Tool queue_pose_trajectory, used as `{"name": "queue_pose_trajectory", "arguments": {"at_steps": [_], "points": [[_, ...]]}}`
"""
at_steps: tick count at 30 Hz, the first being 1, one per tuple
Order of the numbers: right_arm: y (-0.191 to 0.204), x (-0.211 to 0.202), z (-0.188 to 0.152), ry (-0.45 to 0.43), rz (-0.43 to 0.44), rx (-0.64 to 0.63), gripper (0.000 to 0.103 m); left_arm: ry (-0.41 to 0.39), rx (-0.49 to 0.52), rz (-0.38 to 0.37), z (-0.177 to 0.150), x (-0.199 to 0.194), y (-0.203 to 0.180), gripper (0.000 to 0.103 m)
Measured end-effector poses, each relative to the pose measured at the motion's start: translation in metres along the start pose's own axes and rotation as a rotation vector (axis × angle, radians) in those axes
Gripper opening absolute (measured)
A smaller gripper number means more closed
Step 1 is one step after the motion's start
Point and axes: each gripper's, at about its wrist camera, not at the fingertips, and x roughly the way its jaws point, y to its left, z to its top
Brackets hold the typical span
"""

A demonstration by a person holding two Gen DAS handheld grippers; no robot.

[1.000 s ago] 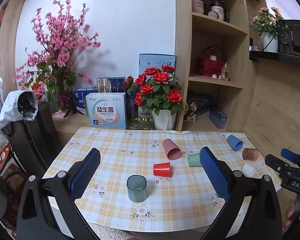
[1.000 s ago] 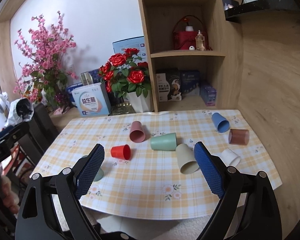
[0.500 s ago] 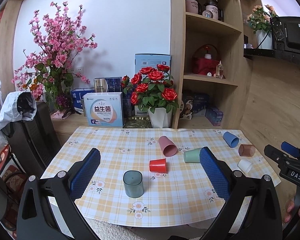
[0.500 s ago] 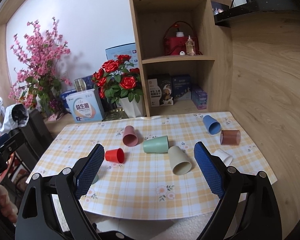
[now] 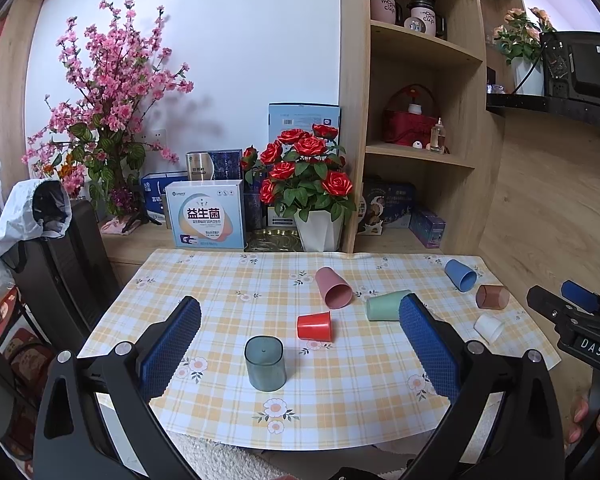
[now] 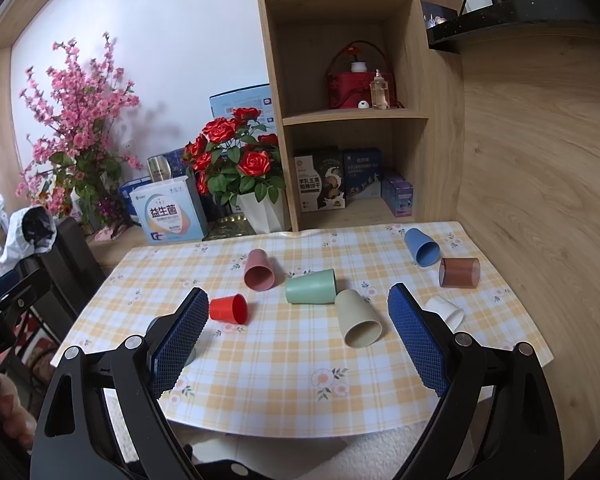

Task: Flip cup upside down

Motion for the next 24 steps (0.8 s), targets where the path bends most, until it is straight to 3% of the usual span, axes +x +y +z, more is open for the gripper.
{"name": "queue_pose_trajectory", "arguments": {"at_steps": [24], "points": [[-0.0015, -0.0016, 0.0011, -0.004, -0.003, -0.008, 0.088, -0.004, 0.008, -0.014, -0.0002, 0.0003, -0.004, 0.097]]}}
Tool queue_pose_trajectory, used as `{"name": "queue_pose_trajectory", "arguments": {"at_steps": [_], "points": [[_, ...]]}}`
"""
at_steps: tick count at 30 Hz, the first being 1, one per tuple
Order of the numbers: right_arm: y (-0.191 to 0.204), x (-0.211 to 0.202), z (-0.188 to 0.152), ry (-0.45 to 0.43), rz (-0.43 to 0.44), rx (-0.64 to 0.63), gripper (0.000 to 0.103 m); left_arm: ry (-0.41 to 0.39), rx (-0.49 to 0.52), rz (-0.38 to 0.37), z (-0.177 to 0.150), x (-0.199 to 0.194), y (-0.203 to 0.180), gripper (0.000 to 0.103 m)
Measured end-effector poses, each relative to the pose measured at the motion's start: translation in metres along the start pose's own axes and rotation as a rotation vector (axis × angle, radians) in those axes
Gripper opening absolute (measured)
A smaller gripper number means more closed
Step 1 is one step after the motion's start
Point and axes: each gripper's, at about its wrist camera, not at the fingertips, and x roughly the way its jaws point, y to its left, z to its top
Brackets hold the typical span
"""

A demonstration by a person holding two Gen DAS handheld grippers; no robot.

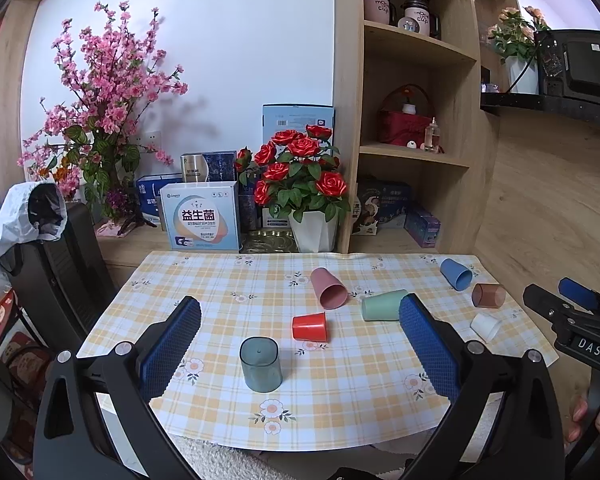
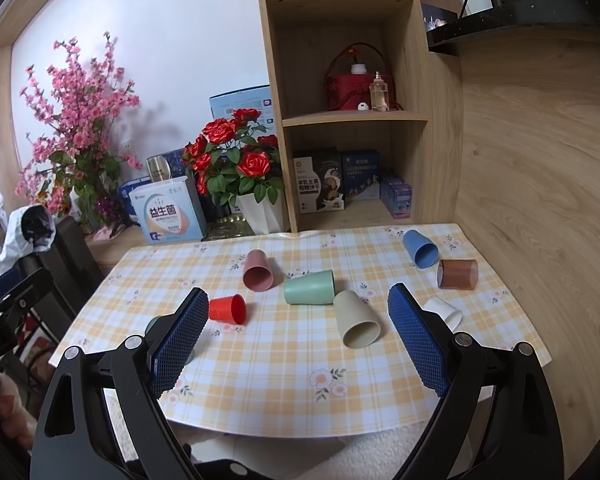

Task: Flip cup upside down

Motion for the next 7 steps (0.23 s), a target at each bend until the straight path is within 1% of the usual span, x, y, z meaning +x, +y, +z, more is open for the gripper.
{"name": "queue_pose_trajectory", "arguments": {"at_steps": [7], "points": [[-0.0003, 0.0001, -0.0011, 0.003, 0.0, 0.003, 0.088, -0.002, 0.001, 0.006, 0.0006, -0.0001, -0.0013, 0.097]]}}
